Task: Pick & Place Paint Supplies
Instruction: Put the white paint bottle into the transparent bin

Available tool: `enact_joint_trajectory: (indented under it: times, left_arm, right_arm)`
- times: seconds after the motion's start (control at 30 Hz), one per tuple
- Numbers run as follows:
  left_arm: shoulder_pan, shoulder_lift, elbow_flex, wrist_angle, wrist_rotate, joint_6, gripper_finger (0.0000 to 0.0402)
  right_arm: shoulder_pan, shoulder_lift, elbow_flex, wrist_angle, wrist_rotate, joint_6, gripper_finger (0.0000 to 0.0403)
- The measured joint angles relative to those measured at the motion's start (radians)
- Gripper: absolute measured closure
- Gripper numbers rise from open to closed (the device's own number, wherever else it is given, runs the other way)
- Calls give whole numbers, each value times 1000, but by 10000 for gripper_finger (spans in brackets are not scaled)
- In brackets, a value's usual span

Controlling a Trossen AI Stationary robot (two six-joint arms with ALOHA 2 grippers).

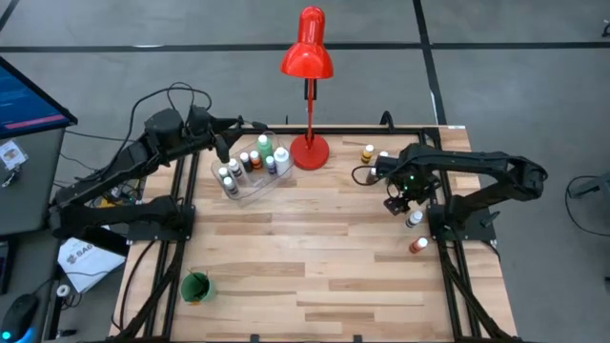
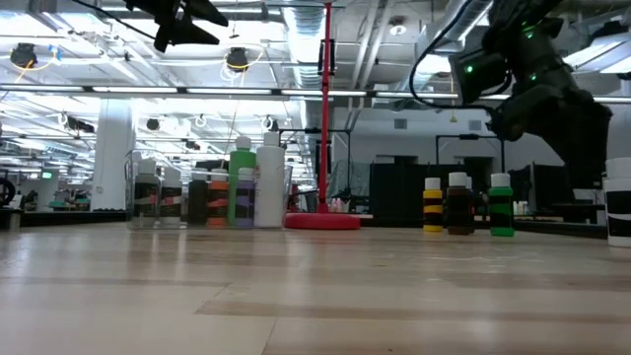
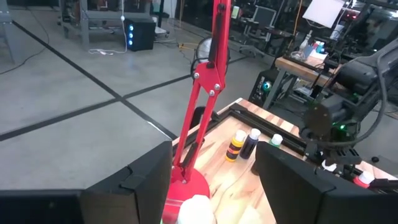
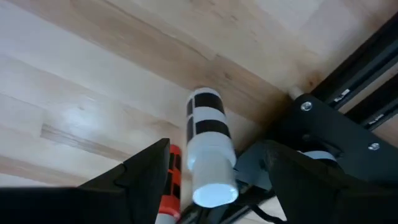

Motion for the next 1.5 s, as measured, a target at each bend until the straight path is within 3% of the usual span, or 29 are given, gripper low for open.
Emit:
enact_joint_trajectory:
  times: [0.37, 0.77, 1.23, 1.37, 1.5]
  left_arm:
    - [0, 0, 0, 0, 0, 0, 178]
    - [0, 0, 0, -2, 0, 3, 178]
    - [0, 0, 0, -2, 0, 0, 178]
    - [0, 0, 0, -2, 0, 0, 178]
    - [0, 0, 0, -2, 0, 0, 178]
  right_arm:
    - [-4, 146, 0, 48, -3, -108, 147]
    - [72, 310, -1, 57, -60, -169, 147]
    - [196, 355, -84, 70, -111, -178, 149]
    - [222, 356, -105, 73, -120, -178, 169]
    - [240, 356, -112, 72, -120, -170, 219]
